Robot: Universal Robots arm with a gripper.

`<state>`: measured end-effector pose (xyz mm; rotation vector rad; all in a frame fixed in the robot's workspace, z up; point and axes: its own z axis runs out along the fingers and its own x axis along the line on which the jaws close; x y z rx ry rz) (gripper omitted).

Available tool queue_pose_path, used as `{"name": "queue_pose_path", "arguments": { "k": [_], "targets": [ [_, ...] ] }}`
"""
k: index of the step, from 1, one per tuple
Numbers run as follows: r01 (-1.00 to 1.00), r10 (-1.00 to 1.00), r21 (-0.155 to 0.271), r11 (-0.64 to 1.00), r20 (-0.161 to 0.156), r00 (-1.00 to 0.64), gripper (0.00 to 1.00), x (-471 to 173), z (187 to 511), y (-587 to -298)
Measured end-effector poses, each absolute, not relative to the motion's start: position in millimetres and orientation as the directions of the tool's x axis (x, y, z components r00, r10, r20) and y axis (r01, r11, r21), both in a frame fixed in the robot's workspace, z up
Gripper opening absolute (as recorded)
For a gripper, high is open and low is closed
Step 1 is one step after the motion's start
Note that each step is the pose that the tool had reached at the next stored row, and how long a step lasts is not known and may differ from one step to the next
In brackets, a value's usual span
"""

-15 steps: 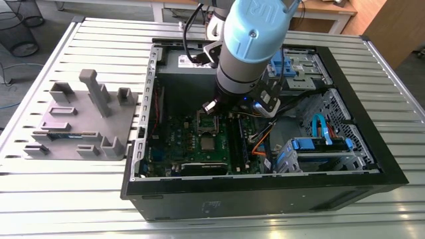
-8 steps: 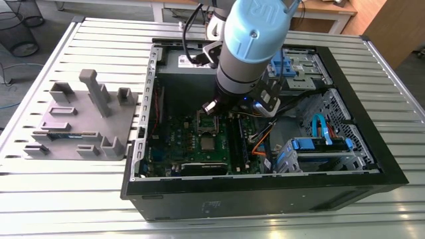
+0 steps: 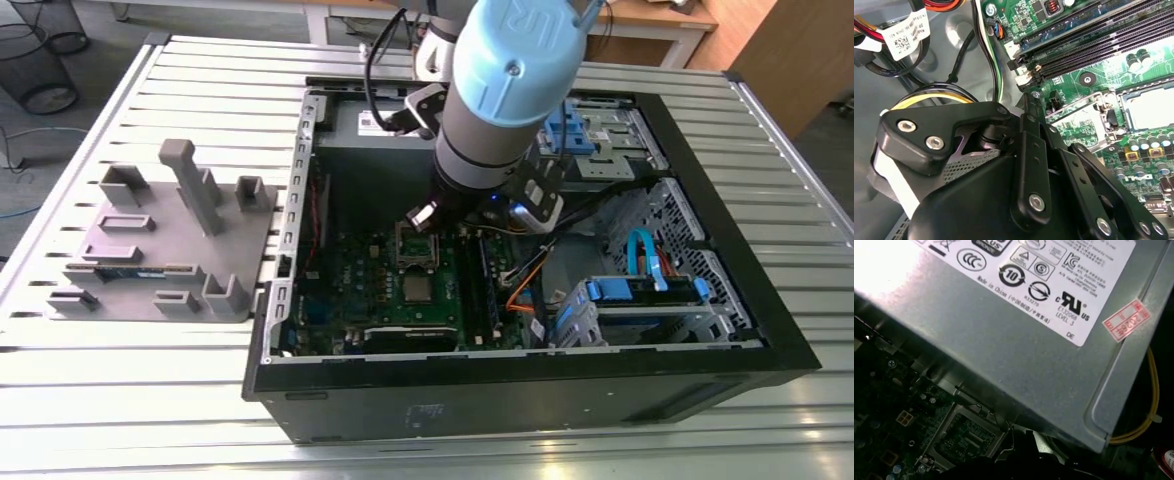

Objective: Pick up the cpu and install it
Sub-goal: 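Close the cpu cover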

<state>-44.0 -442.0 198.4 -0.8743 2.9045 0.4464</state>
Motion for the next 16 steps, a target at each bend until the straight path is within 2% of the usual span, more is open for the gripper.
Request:
{"name": "queue_pose_path", "arguments": {
  "k": [16],
  "targets": [
    [-0.555,-0.535,0.245,0.795,-0.146,-0.832,0.11,-43,211,-442]
  ]
}}
